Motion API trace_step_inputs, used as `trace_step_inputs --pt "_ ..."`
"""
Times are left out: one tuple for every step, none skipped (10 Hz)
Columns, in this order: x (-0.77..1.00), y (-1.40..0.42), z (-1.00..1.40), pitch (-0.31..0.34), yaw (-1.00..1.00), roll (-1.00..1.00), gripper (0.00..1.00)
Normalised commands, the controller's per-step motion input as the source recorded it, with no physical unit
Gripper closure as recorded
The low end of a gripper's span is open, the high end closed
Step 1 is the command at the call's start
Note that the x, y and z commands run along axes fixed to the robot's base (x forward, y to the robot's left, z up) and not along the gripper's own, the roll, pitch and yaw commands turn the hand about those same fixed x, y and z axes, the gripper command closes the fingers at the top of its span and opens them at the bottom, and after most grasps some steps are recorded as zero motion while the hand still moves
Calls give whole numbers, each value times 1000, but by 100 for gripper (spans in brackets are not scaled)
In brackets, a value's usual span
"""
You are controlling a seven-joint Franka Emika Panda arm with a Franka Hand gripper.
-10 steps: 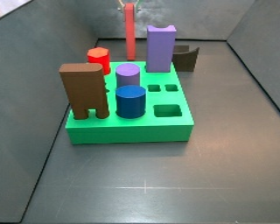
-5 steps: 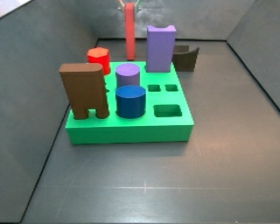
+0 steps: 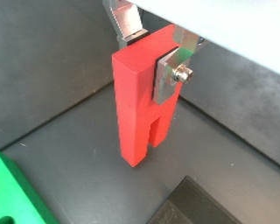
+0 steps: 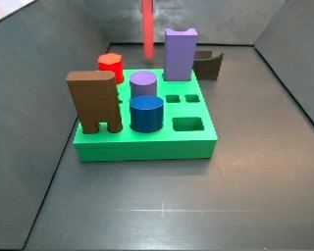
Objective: Pick up the double-square object. Move up. Move to above the board. Insert the double-square object.
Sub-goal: Move up, then move to above the board.
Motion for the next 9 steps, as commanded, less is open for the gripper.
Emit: trace_step_inputs --pt "-14 -5 333 53 -12 49 100" --pt "-8 -3 224 64 -7 57 100" --pt "328 417 1000 0 -32 92 100" --pt "329 421 1000 22 -26 79 100" --pt "307 393 1000 63 -29 45 100" --pt "268 338 1000 79 -41 13 100" --pt "228 310 1000 75 -43 -3 100" --pt "196 268 1000 79 -40 -10 100" --pt "163 226 1000 79 -35 -13 100"
